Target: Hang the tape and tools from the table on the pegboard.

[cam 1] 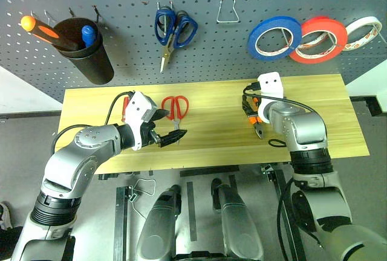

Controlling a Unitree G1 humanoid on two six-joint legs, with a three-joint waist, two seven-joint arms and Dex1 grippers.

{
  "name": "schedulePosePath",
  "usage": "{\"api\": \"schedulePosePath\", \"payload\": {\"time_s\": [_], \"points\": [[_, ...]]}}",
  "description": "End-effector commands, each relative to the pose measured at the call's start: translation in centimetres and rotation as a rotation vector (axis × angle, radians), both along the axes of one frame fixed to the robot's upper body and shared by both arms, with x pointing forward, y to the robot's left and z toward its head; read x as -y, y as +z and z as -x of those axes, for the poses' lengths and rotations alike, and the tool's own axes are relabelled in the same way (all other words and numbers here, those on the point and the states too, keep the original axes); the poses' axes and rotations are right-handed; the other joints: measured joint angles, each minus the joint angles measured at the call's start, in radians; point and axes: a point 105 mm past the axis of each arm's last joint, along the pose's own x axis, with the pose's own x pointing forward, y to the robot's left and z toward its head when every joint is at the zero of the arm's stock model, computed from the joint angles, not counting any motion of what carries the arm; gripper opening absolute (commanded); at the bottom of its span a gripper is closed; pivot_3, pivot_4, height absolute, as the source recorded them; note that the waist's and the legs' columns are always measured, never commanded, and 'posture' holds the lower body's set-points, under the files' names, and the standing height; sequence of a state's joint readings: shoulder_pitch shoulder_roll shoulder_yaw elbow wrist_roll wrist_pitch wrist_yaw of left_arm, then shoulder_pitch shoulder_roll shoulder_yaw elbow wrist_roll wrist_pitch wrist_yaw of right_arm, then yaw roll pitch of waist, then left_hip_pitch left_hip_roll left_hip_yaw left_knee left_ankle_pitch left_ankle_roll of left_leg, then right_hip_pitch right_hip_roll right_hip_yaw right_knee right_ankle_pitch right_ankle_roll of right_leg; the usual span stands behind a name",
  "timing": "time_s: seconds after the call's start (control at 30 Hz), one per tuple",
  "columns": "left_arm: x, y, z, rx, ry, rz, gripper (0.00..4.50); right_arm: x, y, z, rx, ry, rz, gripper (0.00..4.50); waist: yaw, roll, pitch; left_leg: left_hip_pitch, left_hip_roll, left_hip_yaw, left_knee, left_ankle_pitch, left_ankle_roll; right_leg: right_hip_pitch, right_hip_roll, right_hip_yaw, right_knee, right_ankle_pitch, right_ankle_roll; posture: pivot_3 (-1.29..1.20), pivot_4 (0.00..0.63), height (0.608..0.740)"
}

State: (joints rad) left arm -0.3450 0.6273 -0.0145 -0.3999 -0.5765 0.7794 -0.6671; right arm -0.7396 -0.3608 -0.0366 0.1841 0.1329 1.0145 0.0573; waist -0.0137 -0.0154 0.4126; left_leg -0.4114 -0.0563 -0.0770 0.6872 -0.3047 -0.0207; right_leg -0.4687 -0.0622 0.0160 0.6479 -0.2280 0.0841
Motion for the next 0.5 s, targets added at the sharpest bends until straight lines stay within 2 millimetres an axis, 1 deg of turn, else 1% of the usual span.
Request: {"api": "schedulePosePath", "payload": {"time_s": [0.03,0.27,0.5], "points": [[-0.1,0.7,0.4,0.033,-0.002,-0.001,4.50,1.2,1.0,-0.5,0.022,-0.018,0.010,4.45,0.000,0.000,0.000,0.000,0.000,0.000,-0.002,0.000,0.000,0.000,0.000,0.000,0.000,0.000,0.000,0.07,0.453,0.740],[0.0,0.5,0.5,0.024,-0.005,0.005,4.50,0.8,-0.2,-0.3,-0.093,0.028,-0.048,4.45,-0.001,0.000,0.000,-0.001,0.001,0.001,-0.004,0.000,-0.001,-0.001,0.000,0.000,-0.001,0.000,0.000,0.07,0.456,0.740],[0.0,0.4,0.7,0.021,-0.006,0.003,4.50,1.3,0.4,0.1,-0.088,0.060,-0.043,4.45,0.000,0.000,0.001,-0.001,0.001,0.001,-0.004,0.000,0.000,-0.002,0.000,0.000,-0.002,0.000,0.000,0.07,0.454,0.740]]}}
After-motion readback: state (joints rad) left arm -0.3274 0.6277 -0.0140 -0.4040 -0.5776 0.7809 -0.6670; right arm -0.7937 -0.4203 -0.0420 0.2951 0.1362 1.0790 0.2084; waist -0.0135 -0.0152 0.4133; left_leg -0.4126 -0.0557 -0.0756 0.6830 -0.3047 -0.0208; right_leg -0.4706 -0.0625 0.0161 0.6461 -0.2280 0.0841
